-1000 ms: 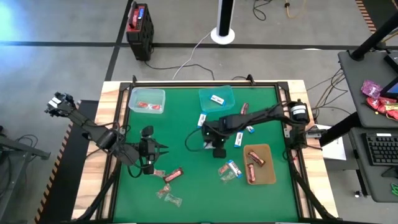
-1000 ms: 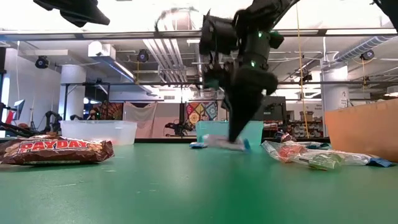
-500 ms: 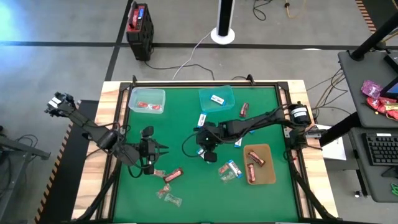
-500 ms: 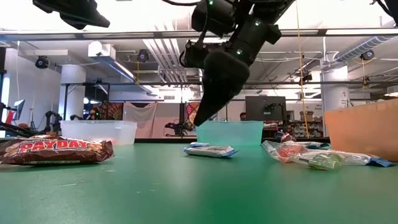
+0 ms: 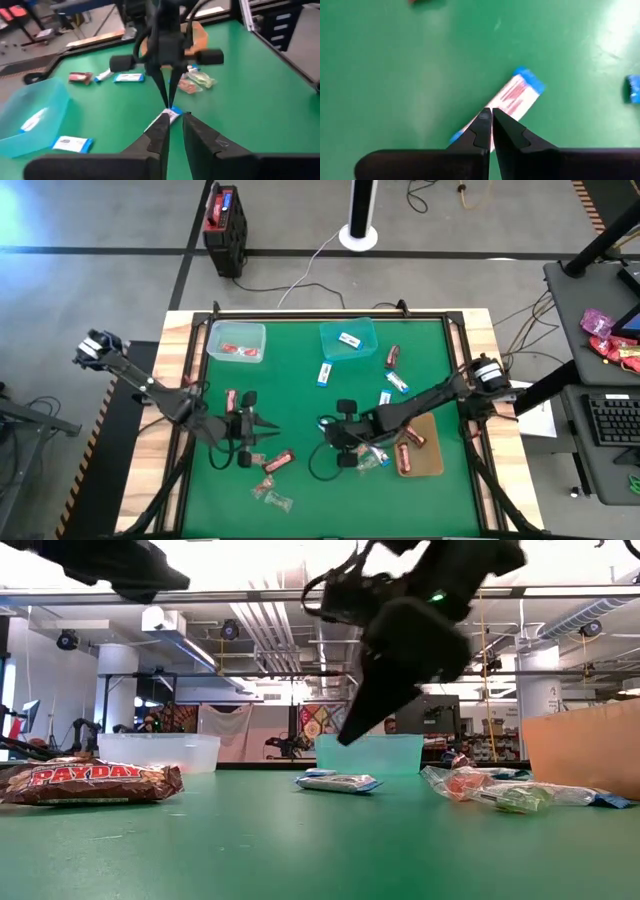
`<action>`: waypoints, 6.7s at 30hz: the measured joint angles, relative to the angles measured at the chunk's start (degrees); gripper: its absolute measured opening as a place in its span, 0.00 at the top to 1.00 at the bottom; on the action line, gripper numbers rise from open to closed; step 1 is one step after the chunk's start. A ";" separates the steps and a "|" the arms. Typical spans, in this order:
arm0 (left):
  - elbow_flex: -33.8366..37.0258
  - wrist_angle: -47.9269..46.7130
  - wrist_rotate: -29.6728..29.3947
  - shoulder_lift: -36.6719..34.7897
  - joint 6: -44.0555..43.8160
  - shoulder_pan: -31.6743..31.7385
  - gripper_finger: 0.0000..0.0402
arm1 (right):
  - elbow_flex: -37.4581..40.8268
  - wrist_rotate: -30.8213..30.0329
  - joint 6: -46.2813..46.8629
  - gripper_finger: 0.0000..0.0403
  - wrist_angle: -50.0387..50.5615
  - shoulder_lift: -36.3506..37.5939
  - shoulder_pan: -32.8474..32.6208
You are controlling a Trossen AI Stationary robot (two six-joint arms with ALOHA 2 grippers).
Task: Sort candy by brand, put in halloween buckets
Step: Put the white chocolate into the light blue bin, then put the orange gummy into the white bin
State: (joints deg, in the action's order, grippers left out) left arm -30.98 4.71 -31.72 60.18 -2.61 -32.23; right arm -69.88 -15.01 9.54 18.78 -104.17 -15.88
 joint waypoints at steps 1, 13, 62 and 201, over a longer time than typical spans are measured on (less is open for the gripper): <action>0.00 1.24 0.93 1.24 0.25 0.57 0.93 | 1.06 0.04 0.40 0.98 -0.11 0.83 -0.31; -3.55 13.56 18.28 21.05 7.91 13.80 1.00 | 12.16 -1.75 5.94 0.98 -4.73 12.22 -0.63; -9.25 21.16 26.82 46.21 8.04 25.71 1.00 | 12.12 -14.97 -2.72 0.39 -20.79 1.17 -3.16; -25.50 -63.54 -1.21 1.65 2.29 36.09 1.00 | -7.55 8.99 -0.36 0.50 19.41 17.43 15.02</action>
State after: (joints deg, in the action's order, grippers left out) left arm -56.49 -58.83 -32.94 61.83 -0.32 3.86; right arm -77.43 -6.02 9.19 38.19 -86.74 -0.86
